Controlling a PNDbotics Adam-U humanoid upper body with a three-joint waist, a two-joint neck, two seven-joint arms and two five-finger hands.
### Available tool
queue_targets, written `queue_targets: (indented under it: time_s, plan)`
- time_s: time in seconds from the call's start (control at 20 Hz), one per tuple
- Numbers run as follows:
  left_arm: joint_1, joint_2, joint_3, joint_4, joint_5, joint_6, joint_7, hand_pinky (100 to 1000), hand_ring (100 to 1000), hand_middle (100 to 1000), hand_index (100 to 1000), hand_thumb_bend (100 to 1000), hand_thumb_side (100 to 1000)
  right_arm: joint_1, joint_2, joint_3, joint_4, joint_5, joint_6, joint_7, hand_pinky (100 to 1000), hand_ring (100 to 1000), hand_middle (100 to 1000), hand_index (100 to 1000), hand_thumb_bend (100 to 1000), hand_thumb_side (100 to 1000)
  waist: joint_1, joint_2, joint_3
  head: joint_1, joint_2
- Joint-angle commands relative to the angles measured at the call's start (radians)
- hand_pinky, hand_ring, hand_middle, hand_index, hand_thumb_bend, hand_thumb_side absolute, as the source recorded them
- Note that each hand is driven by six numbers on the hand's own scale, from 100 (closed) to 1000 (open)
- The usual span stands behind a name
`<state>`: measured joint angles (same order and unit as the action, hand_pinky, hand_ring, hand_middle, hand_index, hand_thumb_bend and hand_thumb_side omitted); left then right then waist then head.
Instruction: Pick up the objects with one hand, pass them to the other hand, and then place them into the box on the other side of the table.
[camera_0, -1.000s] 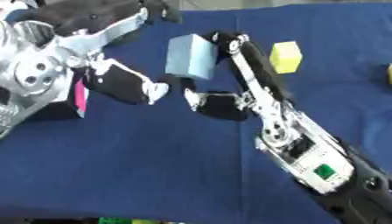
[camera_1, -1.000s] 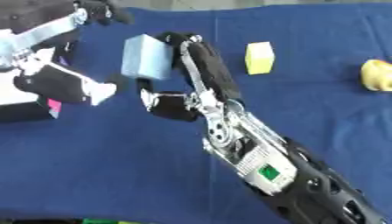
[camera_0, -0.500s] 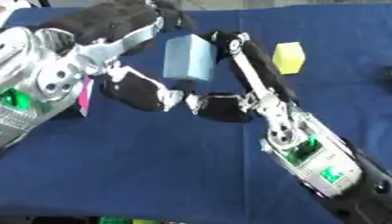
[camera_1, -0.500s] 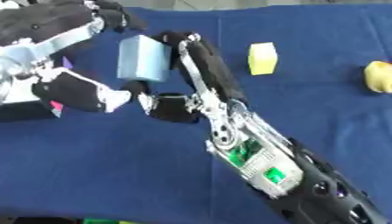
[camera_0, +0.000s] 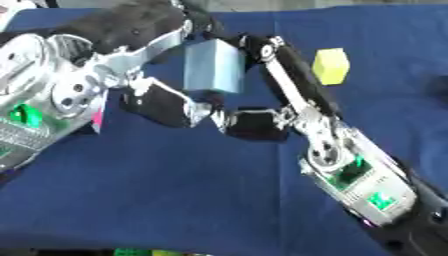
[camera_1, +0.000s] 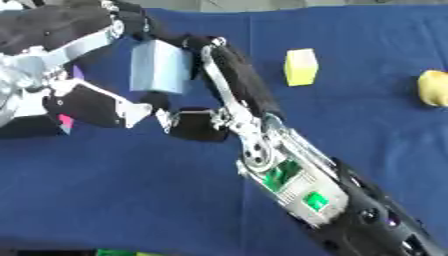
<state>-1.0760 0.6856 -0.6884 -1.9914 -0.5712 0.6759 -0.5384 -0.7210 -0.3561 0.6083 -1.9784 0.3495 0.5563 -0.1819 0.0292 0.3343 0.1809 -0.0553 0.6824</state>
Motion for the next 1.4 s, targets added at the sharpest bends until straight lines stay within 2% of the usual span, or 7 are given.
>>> queue_targets:
  time_s: [0.05, 0.45, 0.65, 0.8, 0.9, 1.0, 1.4]
  plan:
    - [-0.02, 0.009, 0.007, -0.009, -0.012, 0.041, -0.018, 784, 752, 706, 803, 191, 252, -0.012, -0.004, 0.001, -0.019, 0.012, -0.002, 0.009, 788, 588, 461, 574, 100, 100, 0.0, -0.021, 0.002, 0.002, -0.006]
    - [-0.019, 0.018, 0.004, -0.009, -0.053, 0.031, 0.005, 771, 720, 659, 766, 252, 265, -0.004, -0.013, -0.001, -0.02, -0.002, 0.024, 0.001, 788, 588, 467, 574, 100, 100, -0.003, -0.022, 0.006, 0.002, -0.009]
    - [-0.019, 0.017, 0.003, -0.009, -0.061, 0.031, 0.003, 737, 630, 520, 664, 231, 227, 0.0, -0.019, -0.002, -0.021, -0.008, 0.022, 0.0, 786, 601, 498, 594, 100, 100, -0.004, -0.021, 0.007, 0.002, -0.009]
    - [-0.016, 0.02, 0.003, -0.009, -0.058, 0.033, 0.005, 710, 585, 462, 602, 181, 179, 0.002, -0.022, -0.005, -0.022, -0.01, 0.033, 0.001, 784, 627, 539, 646, 100, 100, -0.004, -0.021, 0.006, 0.003, -0.005]
    - [-0.014, 0.023, 0.004, -0.009, -0.055, 0.039, 0.006, 693, 563, 433, 561, 113, 131, 0.003, -0.024, -0.007, -0.022, -0.009, 0.047, 0.003, 787, 666, 592, 702, 100, 132, -0.003, -0.021, 0.005, 0.004, -0.003]
    - [-0.012, 0.027, 0.003, -0.009, -0.05, 0.043, 0.005, 688, 557, 422, 549, 100, 100, 0.002, -0.028, -0.008, -0.022, -0.004, 0.061, 0.009, 796, 703, 643, 746, 100, 196, -0.003, -0.022, 0.003, 0.004, -0.003]
    - [0.004, 0.047, 0.003, -0.009, -0.056, 0.058, -0.007, 678, 540, 383, 505, 151, 100, 0.005, -0.037, -0.006, -0.015, 0.048, 0.086, 0.082, 839, 814, 786, 876, 101, 346, 0.0, -0.025, -0.002, 0.005, -0.004]
